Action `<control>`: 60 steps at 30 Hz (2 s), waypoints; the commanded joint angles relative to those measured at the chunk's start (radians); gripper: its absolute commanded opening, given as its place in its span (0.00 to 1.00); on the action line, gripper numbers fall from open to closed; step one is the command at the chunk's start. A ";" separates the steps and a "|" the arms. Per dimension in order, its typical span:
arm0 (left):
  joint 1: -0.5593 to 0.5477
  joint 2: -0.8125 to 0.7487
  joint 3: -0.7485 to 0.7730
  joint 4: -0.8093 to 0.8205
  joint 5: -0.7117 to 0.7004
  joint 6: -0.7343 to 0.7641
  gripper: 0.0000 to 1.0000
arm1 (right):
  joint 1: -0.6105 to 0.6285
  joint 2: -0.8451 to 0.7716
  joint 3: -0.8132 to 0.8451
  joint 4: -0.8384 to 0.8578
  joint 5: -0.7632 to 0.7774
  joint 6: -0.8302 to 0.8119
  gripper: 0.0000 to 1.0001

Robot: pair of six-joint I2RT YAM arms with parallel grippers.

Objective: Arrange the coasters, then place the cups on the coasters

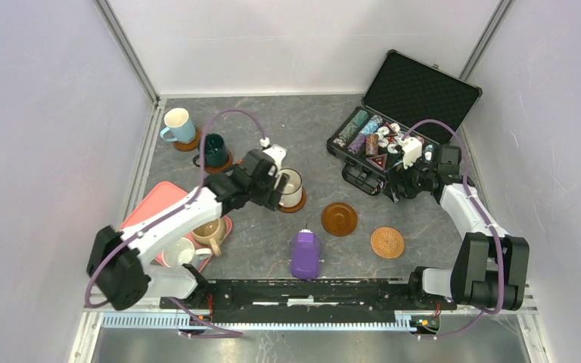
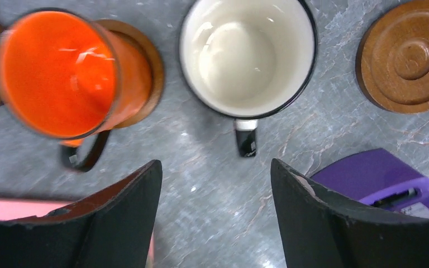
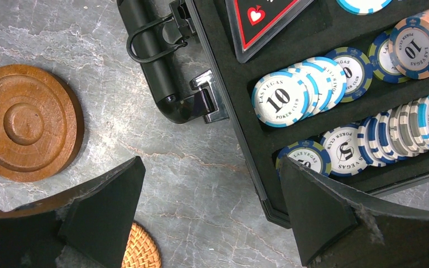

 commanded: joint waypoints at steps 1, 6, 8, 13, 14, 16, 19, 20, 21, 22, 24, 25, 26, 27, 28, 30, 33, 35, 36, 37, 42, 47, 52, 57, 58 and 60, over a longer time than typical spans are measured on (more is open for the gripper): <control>0.106 -0.148 0.048 -0.142 0.030 0.140 0.77 | -0.005 0.000 -0.009 0.026 -0.036 -0.001 0.98; 0.368 -0.195 0.088 -0.389 0.254 0.403 0.74 | -0.005 0.000 -0.011 0.026 -0.050 -0.007 0.98; 0.457 -0.210 0.087 -0.481 0.299 0.548 0.74 | -0.006 0.003 -0.011 0.025 -0.059 -0.009 0.98; 0.596 -0.253 0.067 -0.644 0.355 0.780 0.82 | -0.006 0.010 -0.009 0.026 -0.068 -0.010 0.98; 0.604 -0.264 0.058 -0.651 0.349 0.792 0.84 | -0.007 0.012 -0.009 0.026 -0.070 -0.010 0.98; 0.606 -0.285 0.037 -0.650 0.331 0.800 0.87 | -0.006 0.014 -0.008 0.025 -0.075 -0.010 0.98; 0.606 -0.311 -0.014 -0.587 0.264 0.780 0.89 | -0.006 0.016 -0.006 0.024 -0.081 -0.010 0.98; 0.606 -0.315 -0.032 -0.558 0.232 0.769 0.91 | -0.005 0.014 -0.006 0.021 -0.085 -0.010 0.98; 0.606 -0.315 -0.048 -0.536 0.213 0.765 0.92 | -0.006 0.014 -0.005 0.021 -0.090 -0.010 0.98; 0.606 -0.311 -0.060 -0.521 0.196 0.758 0.94 | -0.006 0.014 -0.006 0.022 -0.096 -0.011 0.98; 0.605 -0.297 -0.075 -0.505 0.195 0.747 1.00 | -0.006 0.015 -0.006 0.023 -0.100 -0.009 0.98; 0.606 -0.287 -0.082 -0.503 0.195 0.744 1.00 | -0.005 0.015 -0.006 0.025 -0.100 -0.007 0.98; 0.606 -0.281 -0.088 -0.497 0.195 0.740 1.00 | -0.005 0.016 -0.006 0.026 -0.098 -0.008 0.98; 0.606 -0.277 -0.093 -0.492 0.195 0.737 1.00 | -0.005 0.017 -0.008 0.026 -0.098 -0.007 0.98; 0.606 -0.277 -0.098 -0.489 0.202 0.737 1.00 | -0.006 0.016 -0.008 0.027 -0.099 -0.007 0.98; 0.606 -0.273 -0.110 -0.479 0.213 0.730 1.00 | -0.006 0.018 -0.008 0.025 -0.098 -0.007 0.98; 0.606 -0.254 -0.128 -0.450 0.195 0.708 1.00 | -0.005 0.020 -0.006 0.025 -0.099 -0.008 0.98; 0.608 -0.235 -0.131 -0.426 0.158 0.702 1.00 | -0.006 0.021 -0.004 0.024 -0.099 -0.010 0.98; 0.611 -0.228 -0.130 -0.415 0.145 0.701 1.00 | -0.006 0.022 -0.005 0.023 -0.099 -0.010 0.98; 0.616 -0.218 -0.126 -0.402 0.137 0.705 1.00 | -0.006 0.021 -0.005 0.022 -0.099 -0.010 0.98; 0.662 -0.167 -0.083 -0.360 0.118 0.744 1.00 | -0.006 0.019 -0.009 0.018 -0.097 -0.016 0.98; 0.723 -0.095 -0.045 -0.304 0.105 0.800 1.00 | -0.006 0.017 -0.011 0.016 -0.097 -0.020 0.98; 0.743 -0.047 -0.016 -0.239 0.103 0.830 1.00 | -0.007 0.017 -0.011 0.016 -0.096 -0.024 0.98; 0.743 -0.036 -0.023 -0.200 0.102 0.846 1.00 | -0.007 0.019 -0.012 0.016 -0.095 -0.026 0.98; 0.743 -0.037 -0.026 -0.193 0.098 0.851 1.00 | -0.007 0.020 -0.013 0.014 -0.094 -0.027 0.98; 0.774 -0.046 -0.031 -0.165 0.077 0.860 1.00 | -0.007 0.019 -0.012 0.016 -0.092 -0.029 0.98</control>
